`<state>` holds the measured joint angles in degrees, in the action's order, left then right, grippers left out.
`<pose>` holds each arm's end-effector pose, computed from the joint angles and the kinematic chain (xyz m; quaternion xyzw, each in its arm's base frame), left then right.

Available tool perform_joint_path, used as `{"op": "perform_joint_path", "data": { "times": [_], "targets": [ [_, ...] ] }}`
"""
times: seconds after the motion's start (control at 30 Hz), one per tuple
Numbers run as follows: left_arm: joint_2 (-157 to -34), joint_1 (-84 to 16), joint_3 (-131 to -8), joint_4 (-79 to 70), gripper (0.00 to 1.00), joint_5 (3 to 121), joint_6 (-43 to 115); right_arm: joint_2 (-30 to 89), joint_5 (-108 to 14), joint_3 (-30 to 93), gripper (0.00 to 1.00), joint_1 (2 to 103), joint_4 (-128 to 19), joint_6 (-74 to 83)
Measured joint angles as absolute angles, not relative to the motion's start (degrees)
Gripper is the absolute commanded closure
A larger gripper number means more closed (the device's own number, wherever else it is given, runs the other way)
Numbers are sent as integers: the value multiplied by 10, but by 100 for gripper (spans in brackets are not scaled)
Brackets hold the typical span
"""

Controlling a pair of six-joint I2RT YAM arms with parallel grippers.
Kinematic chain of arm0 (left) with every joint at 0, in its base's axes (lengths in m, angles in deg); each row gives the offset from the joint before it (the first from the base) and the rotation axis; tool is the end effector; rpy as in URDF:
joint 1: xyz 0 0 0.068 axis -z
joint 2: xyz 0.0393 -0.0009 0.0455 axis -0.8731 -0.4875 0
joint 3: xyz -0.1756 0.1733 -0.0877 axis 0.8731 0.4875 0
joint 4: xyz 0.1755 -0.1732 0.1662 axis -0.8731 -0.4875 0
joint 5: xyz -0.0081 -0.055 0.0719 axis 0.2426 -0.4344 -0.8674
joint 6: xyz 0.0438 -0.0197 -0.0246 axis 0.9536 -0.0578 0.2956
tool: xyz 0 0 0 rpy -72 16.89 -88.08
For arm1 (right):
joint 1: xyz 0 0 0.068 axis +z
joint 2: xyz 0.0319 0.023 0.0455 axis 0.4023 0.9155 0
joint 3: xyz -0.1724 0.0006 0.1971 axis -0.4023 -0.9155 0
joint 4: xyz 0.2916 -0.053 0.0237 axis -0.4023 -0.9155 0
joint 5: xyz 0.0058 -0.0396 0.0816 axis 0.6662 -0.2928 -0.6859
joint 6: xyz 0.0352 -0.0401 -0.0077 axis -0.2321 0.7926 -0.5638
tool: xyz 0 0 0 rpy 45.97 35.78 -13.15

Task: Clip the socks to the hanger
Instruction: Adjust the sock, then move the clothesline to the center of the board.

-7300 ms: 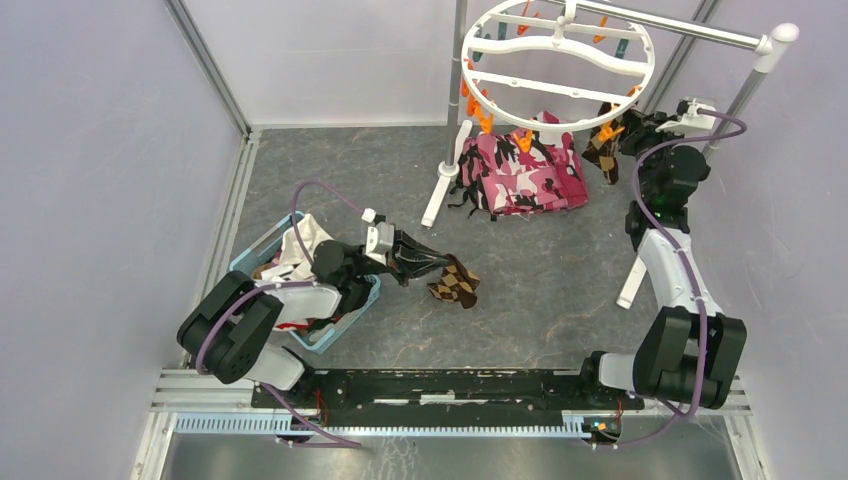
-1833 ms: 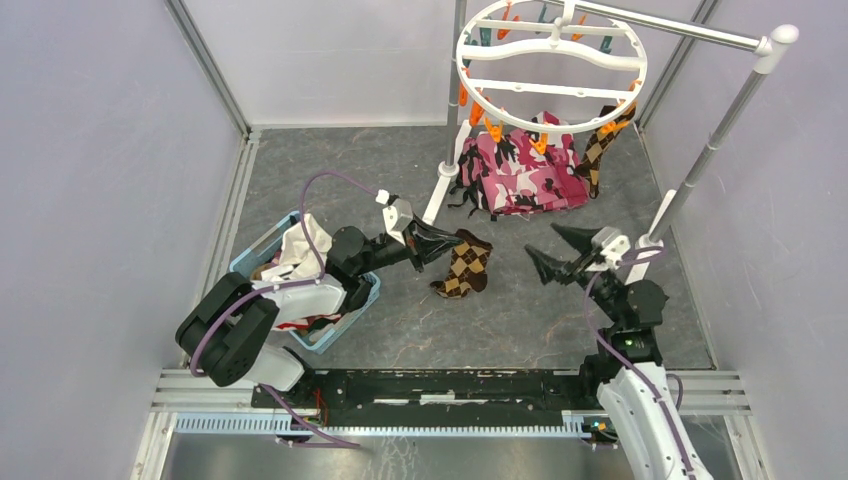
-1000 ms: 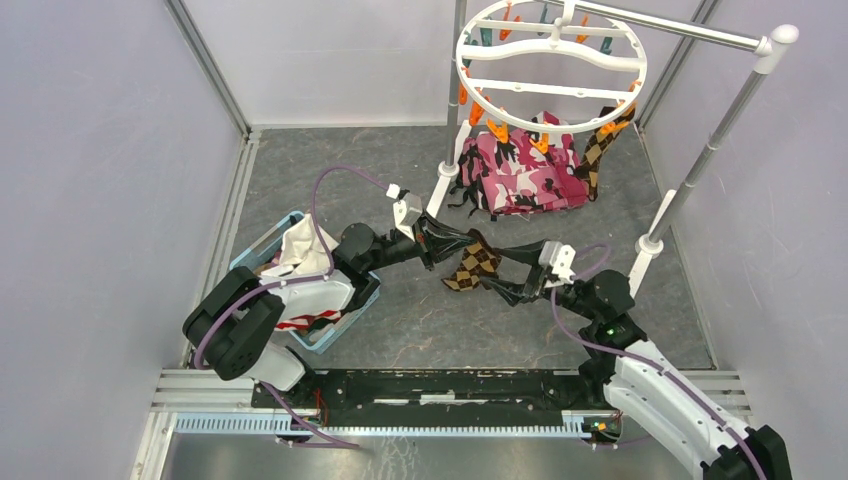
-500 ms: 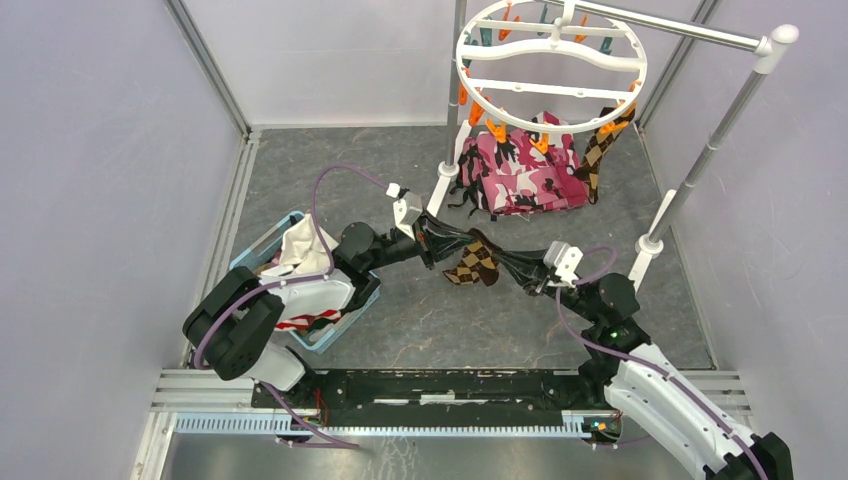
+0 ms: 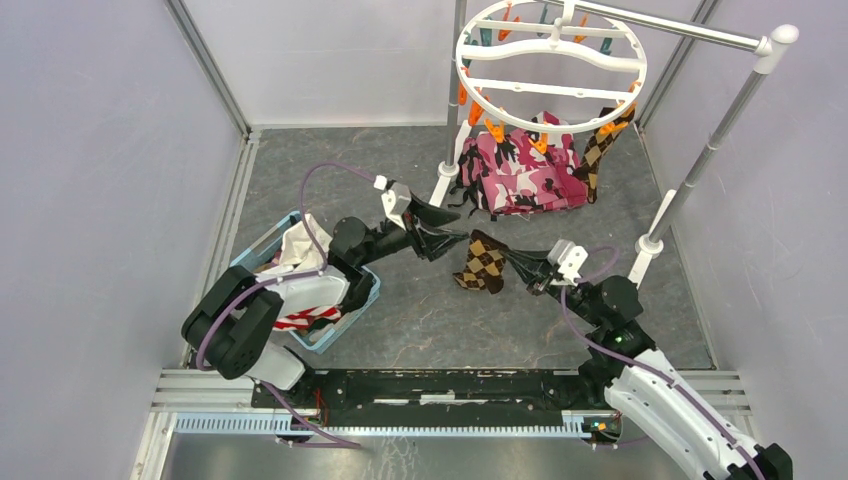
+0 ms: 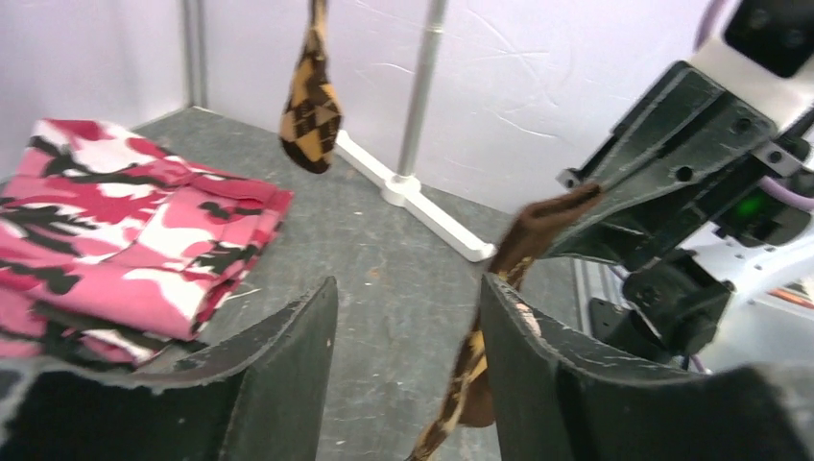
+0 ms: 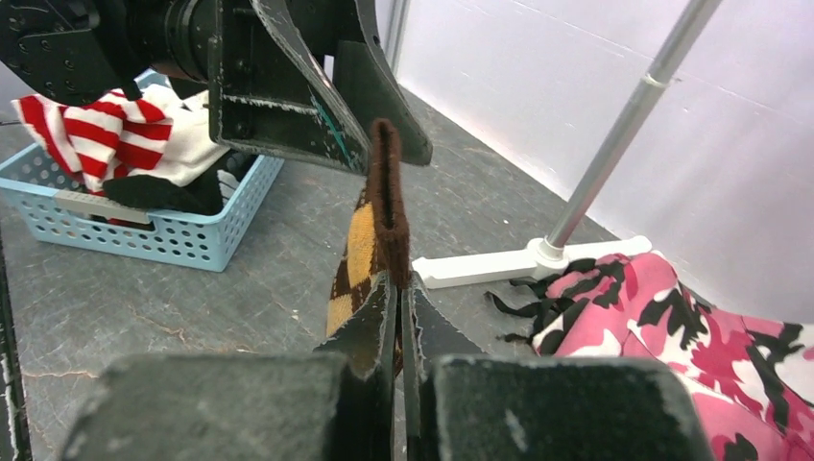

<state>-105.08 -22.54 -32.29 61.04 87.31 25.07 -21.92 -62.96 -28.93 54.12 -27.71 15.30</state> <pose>0.2422 -0.2165 0.2202 0.3102 0.5242 -0.5387 0.5821 0.1592 0.1099 0.2478 -0.3359 0.5406 0.2983 0.7113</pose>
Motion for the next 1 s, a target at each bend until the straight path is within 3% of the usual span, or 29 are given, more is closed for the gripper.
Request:
{"op": "perform_joint_path", "data": {
  "times": [0.13, 0.17, 0.33, 0.47, 0.67, 1.0],
  "targets": [
    [-1051, -265, -321, 611, 1, 865, 249, -231, -590, -282, 100, 541, -308, 150],
    [-1052, -273, -321, 611, 0, 861, 249, -234, -578, -280, 100, 541, -316, 150],
    [-1083, -304, -344, 606, 0, 794, 247, -259, -498, -272, 100, 541, -361, 148],
    [-1148, -311, -442, 556, 2, 731, 266, -279, -431, -272, 100, 541, -386, 144],
    [-1286, -315, -629, 474, 6, 639, 331, -284, -398, -272, 100, 541, -398, 139],
    [-1445, -320, -781, 417, 12, 568, 401, -304, -380, -272, 100, 541, -413, 137]
  ]
}}
